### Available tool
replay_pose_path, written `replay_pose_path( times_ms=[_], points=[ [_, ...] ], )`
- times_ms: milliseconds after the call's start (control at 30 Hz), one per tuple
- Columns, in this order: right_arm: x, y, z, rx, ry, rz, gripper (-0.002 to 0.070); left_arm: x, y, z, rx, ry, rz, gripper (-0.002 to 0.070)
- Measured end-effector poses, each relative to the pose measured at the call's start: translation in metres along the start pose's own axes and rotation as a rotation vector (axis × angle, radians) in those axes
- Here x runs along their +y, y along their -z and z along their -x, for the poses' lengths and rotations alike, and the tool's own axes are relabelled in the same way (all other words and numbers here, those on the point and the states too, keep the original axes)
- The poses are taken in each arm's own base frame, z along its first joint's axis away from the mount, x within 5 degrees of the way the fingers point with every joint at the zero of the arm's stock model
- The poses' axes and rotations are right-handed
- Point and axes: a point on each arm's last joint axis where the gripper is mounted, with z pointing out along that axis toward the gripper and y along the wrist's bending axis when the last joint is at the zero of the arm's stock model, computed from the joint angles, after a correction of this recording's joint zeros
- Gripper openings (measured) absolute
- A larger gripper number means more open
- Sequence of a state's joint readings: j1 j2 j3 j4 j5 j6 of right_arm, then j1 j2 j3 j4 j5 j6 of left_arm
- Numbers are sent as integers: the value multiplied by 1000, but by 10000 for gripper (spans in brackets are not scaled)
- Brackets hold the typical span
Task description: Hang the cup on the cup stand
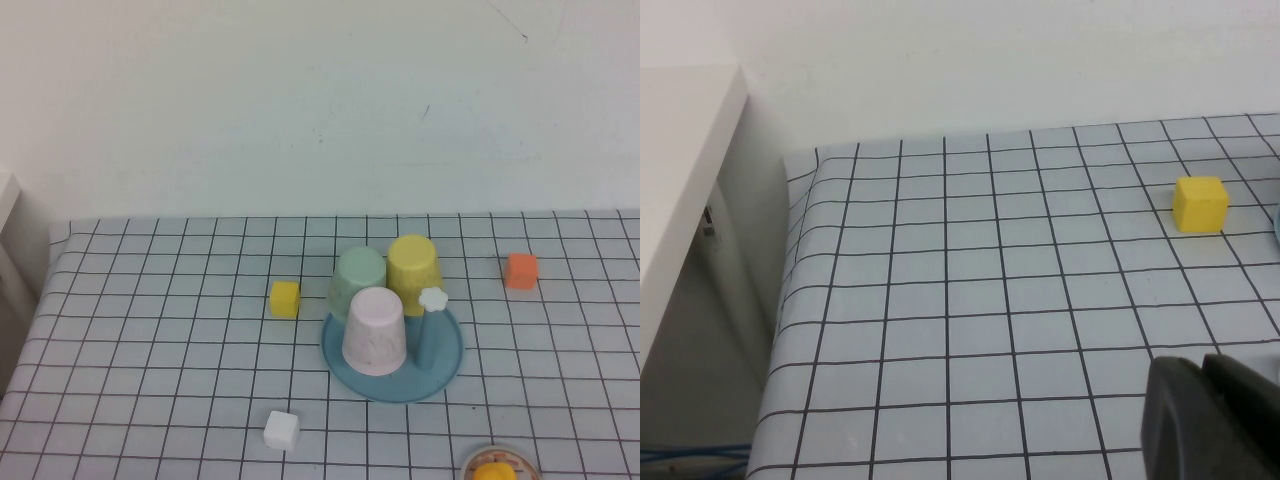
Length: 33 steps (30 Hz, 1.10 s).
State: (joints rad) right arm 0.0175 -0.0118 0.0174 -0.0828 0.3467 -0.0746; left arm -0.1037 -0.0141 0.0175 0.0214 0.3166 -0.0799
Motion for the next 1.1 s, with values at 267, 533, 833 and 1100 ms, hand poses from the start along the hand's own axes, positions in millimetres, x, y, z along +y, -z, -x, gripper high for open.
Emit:
replay_pose_path(
  times_ms=[267, 533, 833, 1100],
  points=[
    [-1, 0, -1, 13, -143, -7, -1, 0, 0, 0, 0, 1, 0, 0],
    [-1, 1, -2, 32, -145, -11, -1, 0, 0, 0, 0, 1, 0, 0],
    [-1, 1, -2, 36, -140, -13, -1, 0, 0, 0, 0, 1, 0, 0],
    [-1, 1, -2, 38, -137, -14, -1, 0, 0, 0, 0, -1, 0, 0]
  ],
)
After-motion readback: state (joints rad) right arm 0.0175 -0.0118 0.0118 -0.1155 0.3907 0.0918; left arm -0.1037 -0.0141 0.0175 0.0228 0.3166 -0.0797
